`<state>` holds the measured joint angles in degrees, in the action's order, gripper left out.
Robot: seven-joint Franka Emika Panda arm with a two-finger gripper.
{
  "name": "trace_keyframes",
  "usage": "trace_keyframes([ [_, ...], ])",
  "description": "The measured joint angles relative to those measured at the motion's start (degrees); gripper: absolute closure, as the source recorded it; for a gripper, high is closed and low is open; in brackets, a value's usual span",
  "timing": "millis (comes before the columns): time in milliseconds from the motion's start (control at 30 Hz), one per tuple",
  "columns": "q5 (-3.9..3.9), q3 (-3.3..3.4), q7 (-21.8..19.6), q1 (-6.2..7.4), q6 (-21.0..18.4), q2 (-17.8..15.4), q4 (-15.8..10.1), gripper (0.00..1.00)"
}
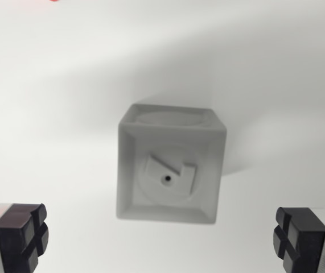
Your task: Destack cube
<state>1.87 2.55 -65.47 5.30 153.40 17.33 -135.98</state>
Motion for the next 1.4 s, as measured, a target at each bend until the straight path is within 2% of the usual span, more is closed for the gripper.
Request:
trace_keyframes([
  [633,-1.13,0.11,-0.8,0.0,-10.9,-10.8,0.2,0.0],
  [1033,-1.5,0.12,-1.0,0.0,-18.3,-16.4,2.0,0.0],
  [1400,-1.7,0.12,-1.2,-0.01,-24.1,-19.9,4.3,0.0],
])
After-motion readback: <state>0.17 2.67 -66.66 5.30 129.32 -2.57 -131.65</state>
